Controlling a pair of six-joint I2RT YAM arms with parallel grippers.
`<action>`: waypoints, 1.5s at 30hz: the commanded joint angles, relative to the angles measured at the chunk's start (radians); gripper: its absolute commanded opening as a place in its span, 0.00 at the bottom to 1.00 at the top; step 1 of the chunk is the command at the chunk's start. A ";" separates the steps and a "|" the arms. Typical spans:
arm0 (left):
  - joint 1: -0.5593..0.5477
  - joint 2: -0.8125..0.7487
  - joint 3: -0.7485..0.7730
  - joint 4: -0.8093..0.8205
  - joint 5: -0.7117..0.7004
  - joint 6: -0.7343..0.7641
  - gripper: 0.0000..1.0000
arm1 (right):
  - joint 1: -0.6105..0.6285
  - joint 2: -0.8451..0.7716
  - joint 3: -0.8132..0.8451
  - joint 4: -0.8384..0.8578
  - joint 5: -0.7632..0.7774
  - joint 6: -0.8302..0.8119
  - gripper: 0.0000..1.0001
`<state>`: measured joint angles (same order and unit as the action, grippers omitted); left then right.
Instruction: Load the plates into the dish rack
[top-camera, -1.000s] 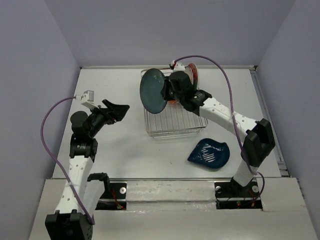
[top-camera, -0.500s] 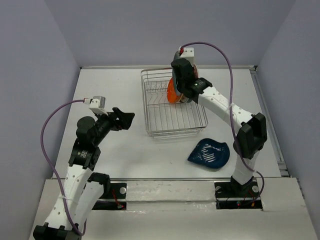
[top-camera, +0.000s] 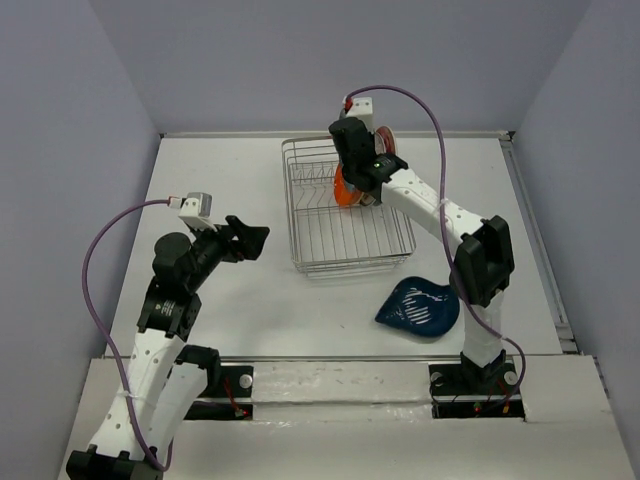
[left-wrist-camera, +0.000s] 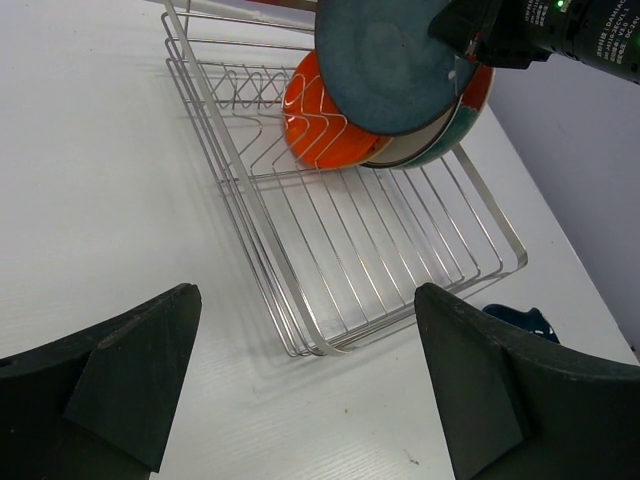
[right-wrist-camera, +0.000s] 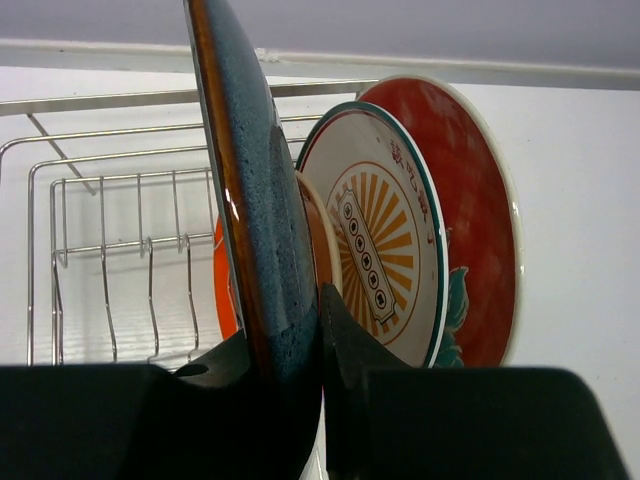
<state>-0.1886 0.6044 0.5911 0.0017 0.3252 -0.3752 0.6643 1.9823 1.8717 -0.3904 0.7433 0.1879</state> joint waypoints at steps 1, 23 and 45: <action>-0.005 0.008 0.022 0.027 0.029 0.015 0.99 | 0.006 0.004 0.052 0.090 -0.025 0.087 0.07; -0.003 0.032 0.026 0.026 0.028 0.012 0.99 | 0.006 0.036 0.253 0.081 0.123 -0.121 0.07; -0.003 0.038 0.026 0.026 0.034 0.010 0.99 | 0.006 0.053 0.266 0.039 0.126 -0.050 0.07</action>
<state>-0.1886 0.6415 0.5911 -0.0010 0.3447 -0.3756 0.6682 2.0972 2.0071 -0.4873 0.7662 0.1799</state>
